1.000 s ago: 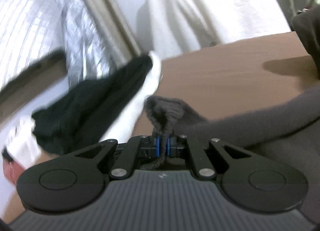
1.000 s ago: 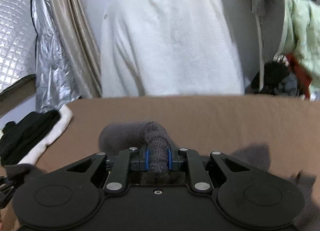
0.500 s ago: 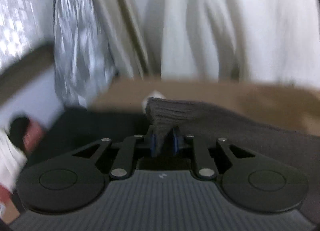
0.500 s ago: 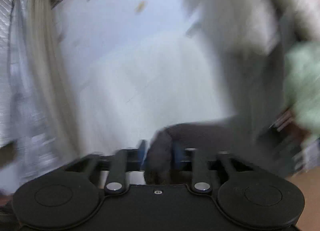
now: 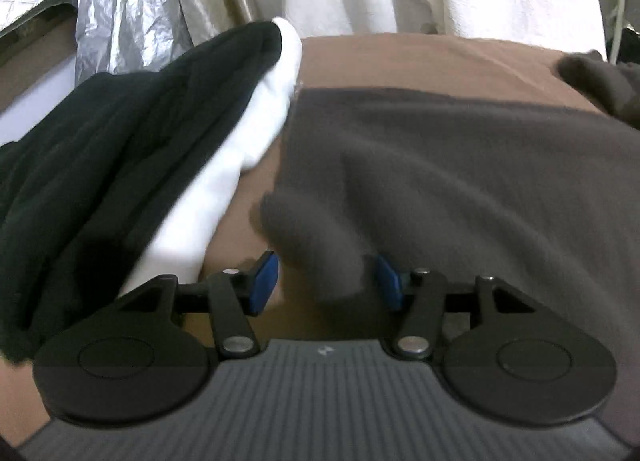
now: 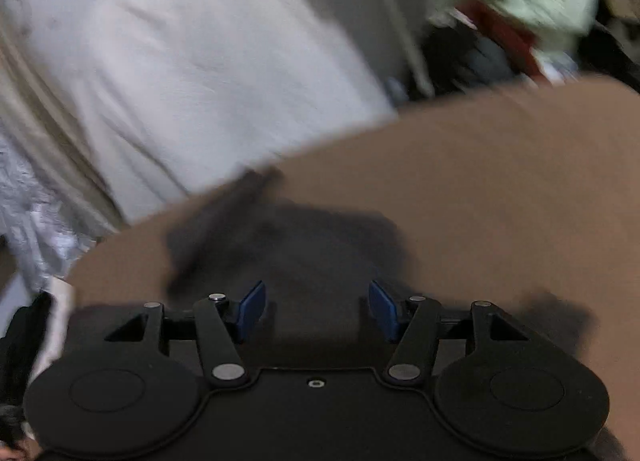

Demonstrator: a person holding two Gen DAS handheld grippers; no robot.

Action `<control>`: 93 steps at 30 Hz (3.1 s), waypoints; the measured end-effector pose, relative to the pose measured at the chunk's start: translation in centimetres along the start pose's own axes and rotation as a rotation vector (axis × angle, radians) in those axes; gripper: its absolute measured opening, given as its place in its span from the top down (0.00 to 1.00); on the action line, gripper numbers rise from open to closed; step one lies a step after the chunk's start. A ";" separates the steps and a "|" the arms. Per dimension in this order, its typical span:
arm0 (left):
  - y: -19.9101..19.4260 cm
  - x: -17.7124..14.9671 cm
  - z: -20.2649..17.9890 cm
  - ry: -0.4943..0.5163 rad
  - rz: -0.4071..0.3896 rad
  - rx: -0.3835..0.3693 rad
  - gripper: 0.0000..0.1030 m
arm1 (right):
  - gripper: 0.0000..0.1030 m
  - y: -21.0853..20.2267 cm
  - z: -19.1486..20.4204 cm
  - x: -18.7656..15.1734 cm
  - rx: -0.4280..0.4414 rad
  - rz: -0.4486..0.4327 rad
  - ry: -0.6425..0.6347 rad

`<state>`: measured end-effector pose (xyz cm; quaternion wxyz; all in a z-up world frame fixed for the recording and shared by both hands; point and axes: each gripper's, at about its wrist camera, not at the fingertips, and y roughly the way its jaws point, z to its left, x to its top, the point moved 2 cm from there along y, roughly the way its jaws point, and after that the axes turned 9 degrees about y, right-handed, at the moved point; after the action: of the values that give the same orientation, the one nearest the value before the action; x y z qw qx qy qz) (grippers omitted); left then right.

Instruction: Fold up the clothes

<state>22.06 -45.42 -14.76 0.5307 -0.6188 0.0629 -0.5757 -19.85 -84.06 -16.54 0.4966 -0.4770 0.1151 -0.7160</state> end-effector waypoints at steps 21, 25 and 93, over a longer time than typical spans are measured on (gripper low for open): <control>1.1 -2.2 -3.1 -0.232 0.048 -0.235 0.09 | 0.69 8.0 1.0 0.4 -0.021 0.114 -0.242; -0.1 -1.6 -4.1 -0.234 0.114 -0.165 0.09 | 0.88 6.2 3.2 -0.3 -0.129 -0.043 -0.414; -19.6 -13.9 -20.8 0.037 0.001 -0.791 0.08 | 0.19 -18.2 -9.2 -11.9 0.074 0.222 0.457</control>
<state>-9.17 -39.54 -14.16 0.2503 -0.7651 0.2897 -0.5177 -37.51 -68.43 -16.46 0.5503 -0.2688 0.2496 -0.7501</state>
